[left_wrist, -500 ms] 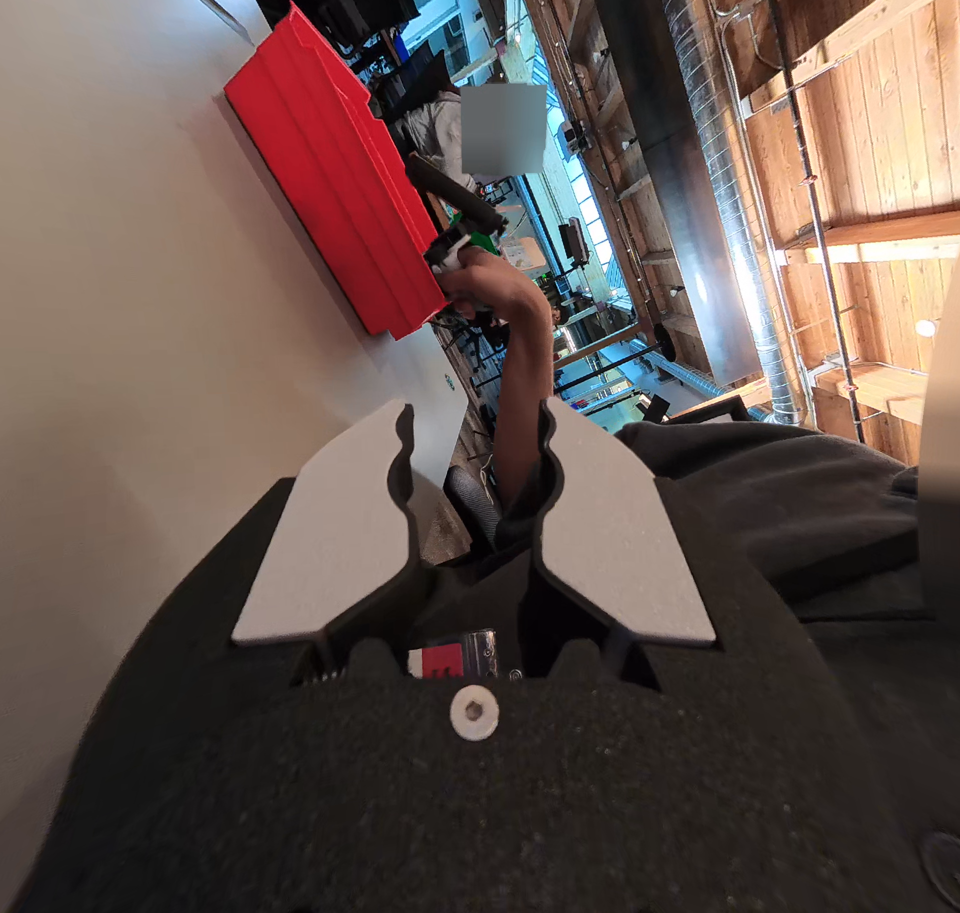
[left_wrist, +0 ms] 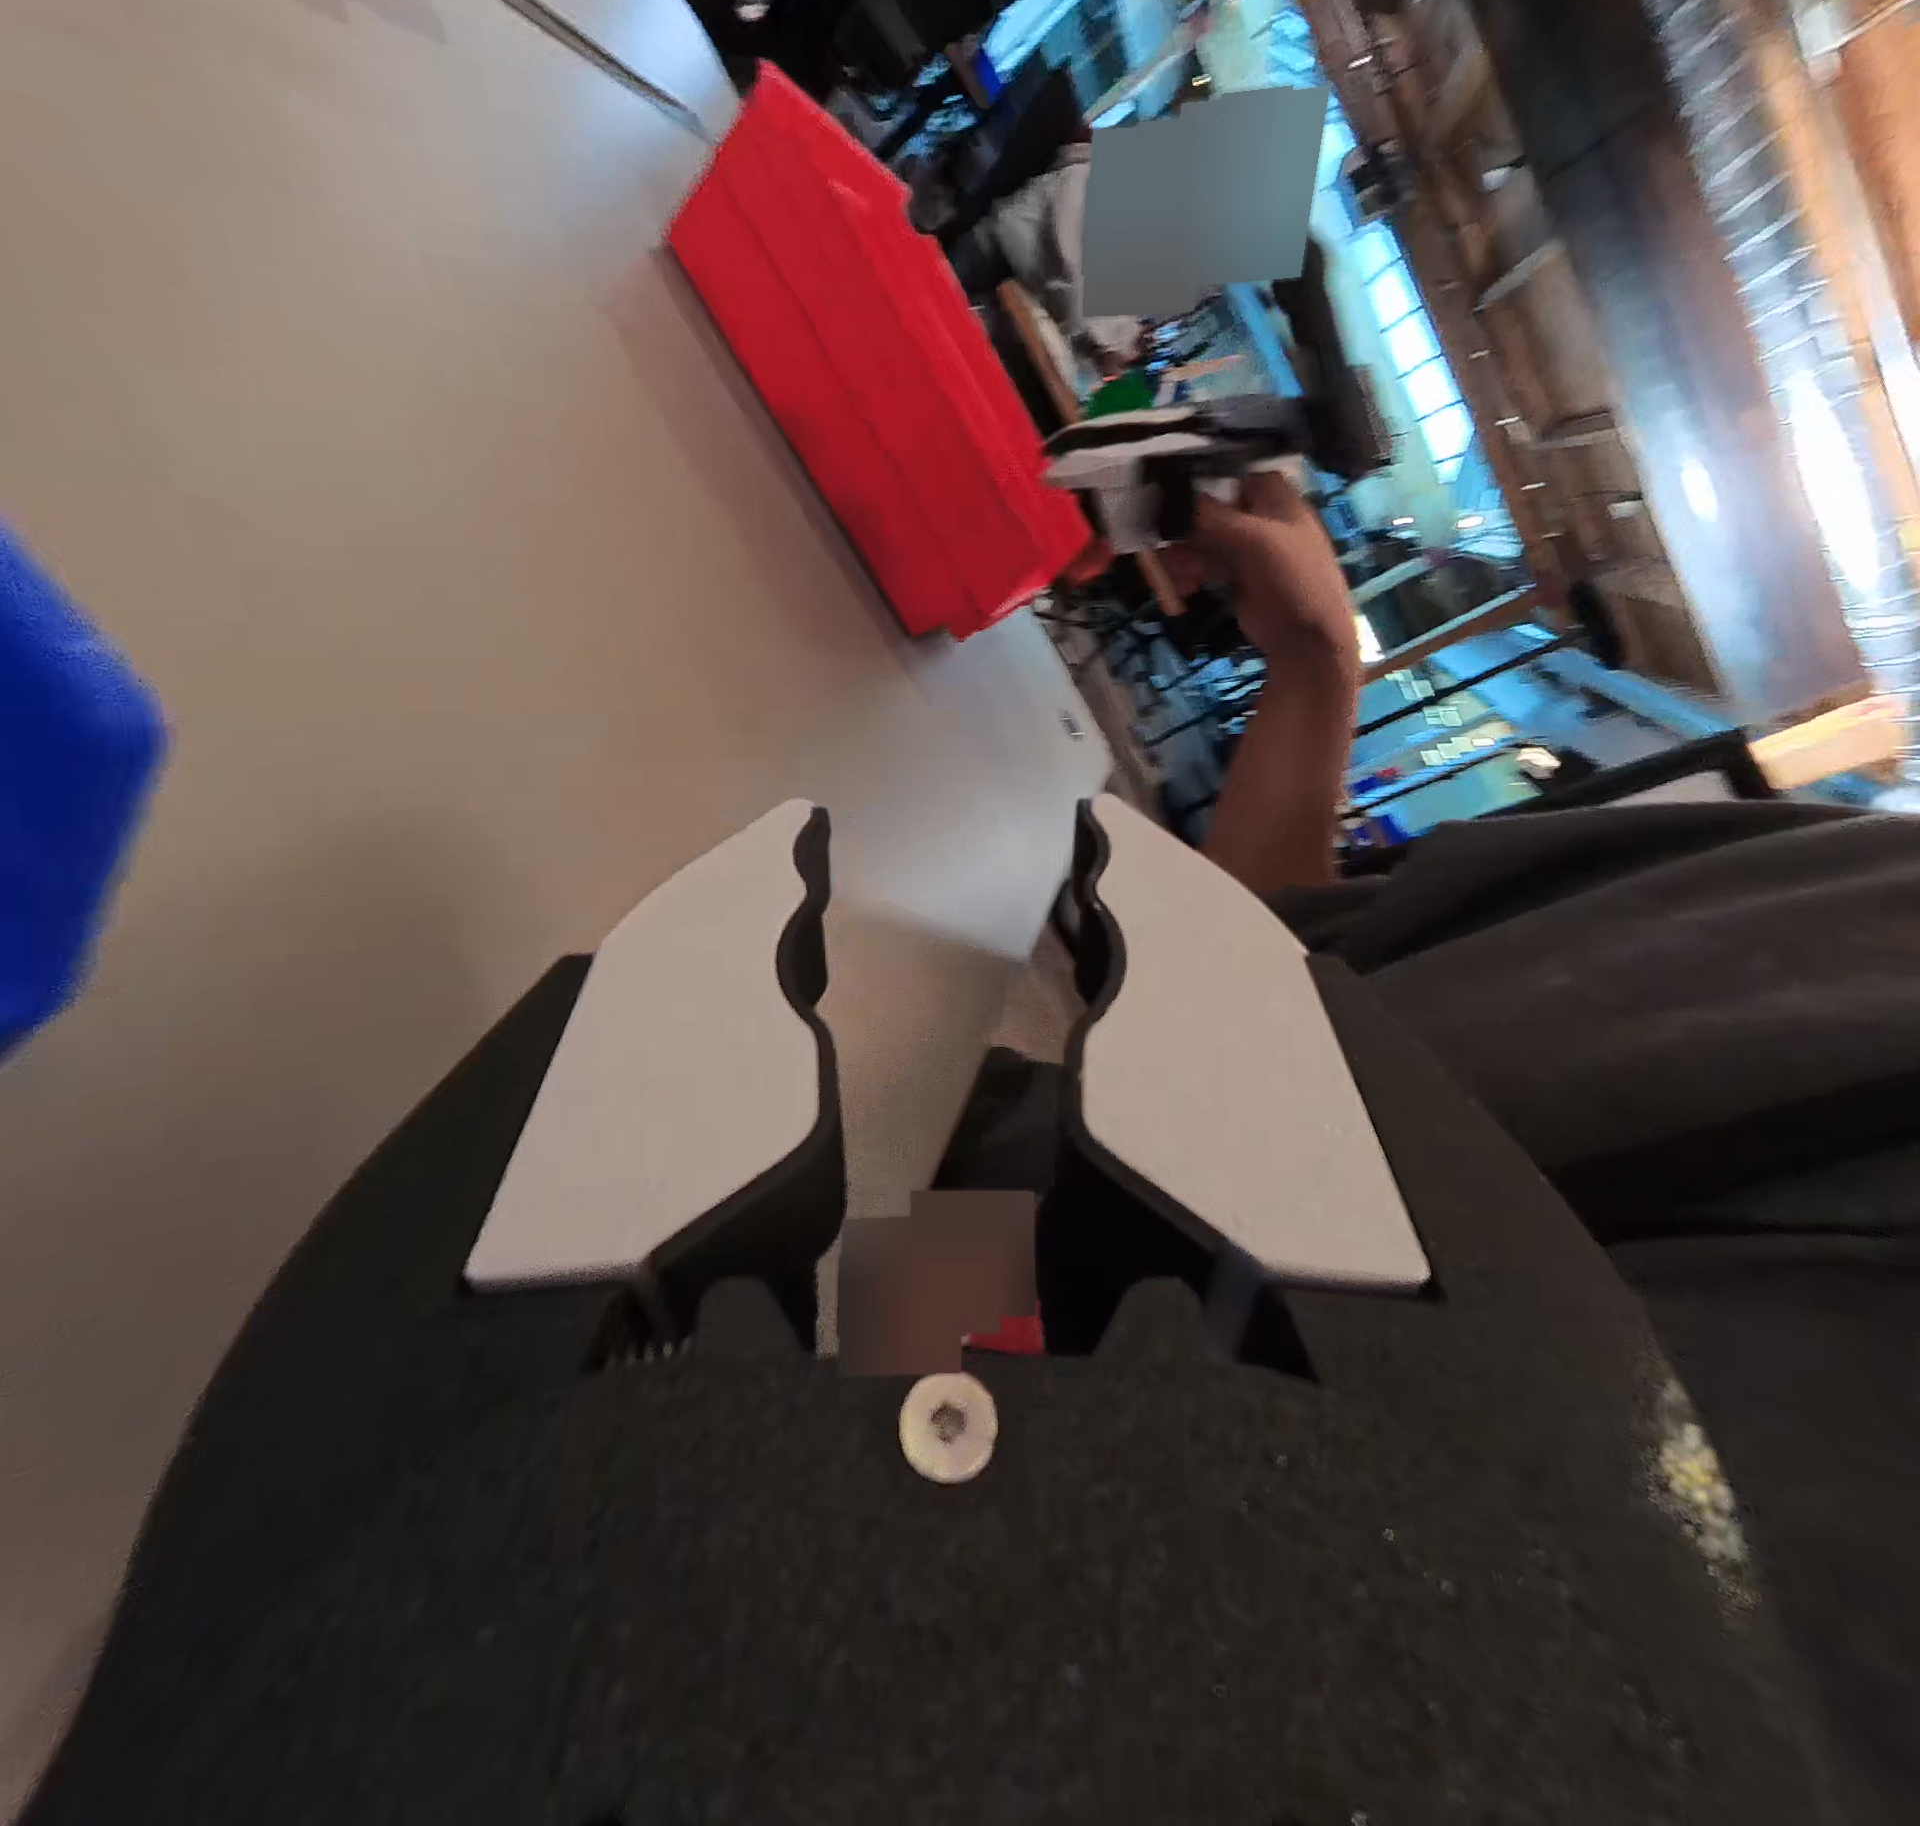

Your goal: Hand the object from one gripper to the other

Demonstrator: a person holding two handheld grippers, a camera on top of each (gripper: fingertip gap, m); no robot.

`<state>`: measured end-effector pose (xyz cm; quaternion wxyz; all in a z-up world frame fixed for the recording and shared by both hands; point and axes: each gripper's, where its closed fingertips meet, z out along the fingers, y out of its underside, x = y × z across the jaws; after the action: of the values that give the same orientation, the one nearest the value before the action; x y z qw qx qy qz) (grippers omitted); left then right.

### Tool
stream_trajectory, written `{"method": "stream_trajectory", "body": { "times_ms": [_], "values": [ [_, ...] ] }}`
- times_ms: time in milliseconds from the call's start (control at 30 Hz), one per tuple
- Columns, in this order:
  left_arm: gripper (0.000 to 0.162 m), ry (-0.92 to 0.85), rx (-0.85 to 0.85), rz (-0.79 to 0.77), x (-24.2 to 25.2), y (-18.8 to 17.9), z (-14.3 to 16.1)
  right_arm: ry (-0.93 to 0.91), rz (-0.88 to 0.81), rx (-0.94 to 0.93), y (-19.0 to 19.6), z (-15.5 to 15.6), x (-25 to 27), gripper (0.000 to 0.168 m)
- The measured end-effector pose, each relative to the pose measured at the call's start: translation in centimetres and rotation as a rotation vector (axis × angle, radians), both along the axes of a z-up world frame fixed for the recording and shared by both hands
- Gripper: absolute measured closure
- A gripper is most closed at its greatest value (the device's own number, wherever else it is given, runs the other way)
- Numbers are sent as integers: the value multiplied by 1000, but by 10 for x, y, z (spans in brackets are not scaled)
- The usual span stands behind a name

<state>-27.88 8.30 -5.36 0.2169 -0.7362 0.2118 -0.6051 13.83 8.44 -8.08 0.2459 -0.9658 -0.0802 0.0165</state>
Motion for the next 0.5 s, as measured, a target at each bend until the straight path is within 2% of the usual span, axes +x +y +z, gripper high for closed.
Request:
{"method": "stream_trajectory", "body": {
  "times_ms": [100, 200, 267, 333, 433, 500],
  "values": [
    [114, 127, 74, 87, -26, 25, 2, 36, 165, 404, 16, 22, -56, 119],
    [114, 236, 164, 179, -49, 59, 15, 310, 291, 630, 0, 15, -141, 123],
    [114, 353, 220, 265, -65, 90, 18, 555, 395, 579, -22, 2, -205, 127],
    [112, 521, 214, 355, -80, 123, 8, 673, 491, 474, -40, -13, -251, 124],
    [111, 820, 92, 398, -95, 160, -31, 589, 584, 412, -45, -32, -275, 121],
    [111, 945, 47, 389, -94, 179, -53, 528, 619, 427, -42, -31, -274, 120]
  ]
}}
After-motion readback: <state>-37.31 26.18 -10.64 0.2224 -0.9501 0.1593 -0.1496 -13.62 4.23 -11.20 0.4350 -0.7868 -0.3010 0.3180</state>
